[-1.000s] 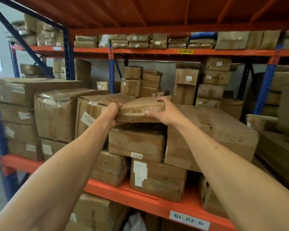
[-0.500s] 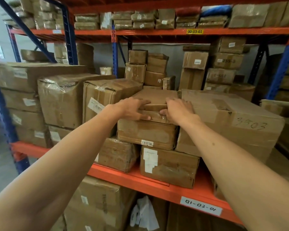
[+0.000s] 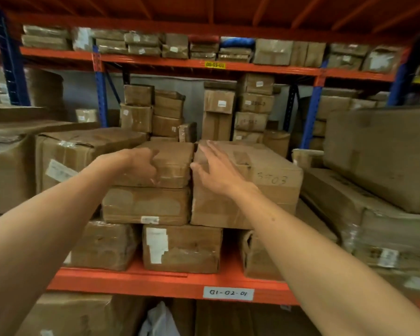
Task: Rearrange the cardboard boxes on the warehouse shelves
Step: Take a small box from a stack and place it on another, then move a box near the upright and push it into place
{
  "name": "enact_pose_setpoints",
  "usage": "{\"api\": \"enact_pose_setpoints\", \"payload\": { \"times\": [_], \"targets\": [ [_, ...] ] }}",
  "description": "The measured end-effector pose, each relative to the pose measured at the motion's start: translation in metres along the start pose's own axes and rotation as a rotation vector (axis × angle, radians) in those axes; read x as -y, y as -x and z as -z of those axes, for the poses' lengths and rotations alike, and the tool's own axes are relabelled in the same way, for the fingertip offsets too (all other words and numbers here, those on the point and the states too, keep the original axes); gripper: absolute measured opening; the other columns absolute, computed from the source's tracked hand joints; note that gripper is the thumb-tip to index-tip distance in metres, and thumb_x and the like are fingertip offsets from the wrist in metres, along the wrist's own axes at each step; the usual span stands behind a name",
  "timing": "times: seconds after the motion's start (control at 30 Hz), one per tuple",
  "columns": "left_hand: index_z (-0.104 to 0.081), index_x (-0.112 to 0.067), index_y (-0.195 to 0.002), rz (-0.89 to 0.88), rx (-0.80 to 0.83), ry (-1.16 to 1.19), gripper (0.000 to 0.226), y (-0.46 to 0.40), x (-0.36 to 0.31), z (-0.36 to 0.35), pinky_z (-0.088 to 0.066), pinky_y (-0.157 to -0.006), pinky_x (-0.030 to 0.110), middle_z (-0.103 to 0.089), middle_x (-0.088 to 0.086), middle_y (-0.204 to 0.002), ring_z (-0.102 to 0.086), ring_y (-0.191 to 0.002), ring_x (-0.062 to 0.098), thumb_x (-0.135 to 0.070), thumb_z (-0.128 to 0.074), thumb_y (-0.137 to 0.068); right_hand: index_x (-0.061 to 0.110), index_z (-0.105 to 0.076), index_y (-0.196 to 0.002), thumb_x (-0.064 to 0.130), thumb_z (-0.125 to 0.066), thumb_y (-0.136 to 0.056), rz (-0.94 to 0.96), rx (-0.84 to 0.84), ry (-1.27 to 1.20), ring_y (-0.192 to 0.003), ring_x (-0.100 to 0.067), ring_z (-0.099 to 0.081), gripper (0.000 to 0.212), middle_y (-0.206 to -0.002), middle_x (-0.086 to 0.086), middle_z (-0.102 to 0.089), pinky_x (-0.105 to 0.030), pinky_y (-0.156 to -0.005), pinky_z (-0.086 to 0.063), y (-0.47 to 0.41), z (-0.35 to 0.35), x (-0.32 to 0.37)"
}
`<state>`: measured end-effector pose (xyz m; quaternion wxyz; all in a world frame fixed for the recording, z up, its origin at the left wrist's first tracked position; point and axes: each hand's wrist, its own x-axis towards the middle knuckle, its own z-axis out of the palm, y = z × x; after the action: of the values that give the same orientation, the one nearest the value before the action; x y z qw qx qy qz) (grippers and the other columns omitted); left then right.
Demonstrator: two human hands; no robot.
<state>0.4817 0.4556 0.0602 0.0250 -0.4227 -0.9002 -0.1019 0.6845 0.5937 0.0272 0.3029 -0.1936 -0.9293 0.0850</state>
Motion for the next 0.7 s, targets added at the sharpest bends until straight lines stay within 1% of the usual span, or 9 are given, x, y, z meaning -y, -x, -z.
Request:
{"api": "enact_pose_setpoints", "payload": {
  "times": [0.1, 0.17, 0.23, 0.3, 0.43, 0.53, 0.57, 0.63, 0.7],
  "targets": [
    [-0.031, -0.028, -0.155, -0.065, -0.073, 0.1, 0.093, -0.002, -0.047, 0.006, -0.042, -0.103, 0.046, -0.052, 0.009, -0.147, -0.05, -0.132, 0.031, -0.043, -0.075, -0.074, 0.021, -0.026, -0.165, 0.048, -0.046, -0.108, -0.097, -0.14, 0.0, -0.161, -0.017, -0.003, 0.066, -0.176, -0.001, -0.011, -0.04, -0.127, -0.007, 0.024, 0.044, -0.039],
    [-0.033, -0.027, -0.153, -0.145, -0.149, 0.106, 0.087, -0.002, -0.09, 0.008, -0.044, -0.1, 0.045, -0.054, 0.011, -0.144, -0.052, -0.129, 0.033, -0.042, -0.074, -0.078, 0.019, -0.029, -0.164, 0.045, -0.045, -0.109, -0.152, -0.199, 0.019, -0.161, -0.018, -0.004, 0.063, -0.176, -0.002, -0.012, -0.043, -0.129, -0.009, 0.043, 0.08, -0.072],
    [-0.025, -0.024, -0.157, -0.223, -0.203, 0.081, 0.091, -0.001, -0.14, 0.007, -0.044, -0.102, 0.043, -0.051, 0.014, -0.147, -0.051, -0.131, 0.034, -0.042, -0.073, -0.082, 0.02, -0.033, -0.162, 0.046, -0.045, -0.109, -0.234, -0.242, 0.042, -0.161, -0.019, -0.007, 0.06, -0.176, -0.002, -0.015, -0.046, -0.128, -0.013, 0.066, 0.115, -0.109],
    [-0.02, -0.022, -0.159, -0.305, -0.23, 0.062, 0.093, 0.003, -0.196, 0.005, -0.041, -0.107, 0.043, -0.047, 0.014, -0.152, -0.048, -0.134, 0.034, -0.044, -0.071, -0.085, 0.02, -0.036, -0.161, 0.046, -0.045, -0.109, -0.319, -0.275, 0.059, -0.16, -0.021, -0.012, 0.058, -0.174, -0.004, -0.021, -0.045, -0.126, -0.017, 0.093, 0.147, -0.147],
    [-0.013, -0.021, -0.161, -0.452, -0.234, 0.132, 0.093, 0.015, -0.315, -0.01, -0.031, -0.116, 0.046, -0.036, 0.014, -0.159, -0.036, -0.144, 0.034, -0.04, -0.069, -0.089, 0.018, -0.038, -0.159, 0.043, -0.048, -0.108, -0.418, -0.373, 0.103, -0.16, -0.023, -0.011, 0.058, -0.174, -0.007, -0.021, -0.041, -0.127, -0.014, 0.152, 0.204, -0.22],
    [-0.013, -0.019, -0.161, -0.557, -0.225, 0.155, 0.09, 0.026, -0.402, -0.017, -0.034, -0.114, 0.044, -0.035, 0.015, -0.16, -0.036, -0.144, 0.034, -0.042, -0.065, -0.092, 0.014, -0.04, -0.157, 0.04, -0.054, -0.106, -0.432, -0.472, 0.154, -0.159, -0.024, -0.015, 0.058, -0.172, -0.008, -0.024, -0.039, -0.127, -0.015, 0.189, 0.241, -0.266],
    [-0.012, -0.019, -0.161, -0.587, -0.215, 0.164, 0.088, 0.03, -0.428, -0.017, -0.033, -0.114, 0.045, -0.034, 0.016, -0.16, -0.035, -0.145, 0.034, -0.045, -0.062, -0.094, 0.014, -0.042, -0.155, 0.039, -0.057, -0.105, -0.425, -0.521, 0.168, -0.157, -0.025, -0.02, 0.058, -0.17, -0.008, -0.028, -0.04, -0.126, -0.018, 0.201, 0.251, -0.279],
    [-0.006, -0.02, -0.162, -0.653, -0.202, 0.201, 0.088, 0.038, -0.476, -0.013, -0.029, -0.118, 0.047, -0.03, 0.015, -0.162, -0.029, -0.148, 0.034, -0.049, -0.057, -0.096, 0.013, -0.046, -0.15, 0.039, -0.064, -0.101, -0.41, -0.629, 0.183, -0.149, -0.026, -0.031, 0.058, -0.161, -0.009, -0.036, -0.044, -0.123, -0.031, 0.224, 0.265, -0.305],
    [-0.001, -0.022, -0.161, -0.715, -0.232, 0.25, 0.09, 0.043, -0.519, -0.007, -0.025, -0.119, 0.047, -0.026, 0.014, -0.164, -0.025, -0.15, 0.033, -0.05, -0.057, -0.097, 0.015, -0.043, -0.149, 0.042, -0.07, -0.095, -0.443, -0.664, 0.163, -0.141, -0.027, -0.038, 0.066, -0.155, -0.009, -0.039, -0.046, -0.117, -0.038, 0.245, 0.274, -0.33]
  ]
}}
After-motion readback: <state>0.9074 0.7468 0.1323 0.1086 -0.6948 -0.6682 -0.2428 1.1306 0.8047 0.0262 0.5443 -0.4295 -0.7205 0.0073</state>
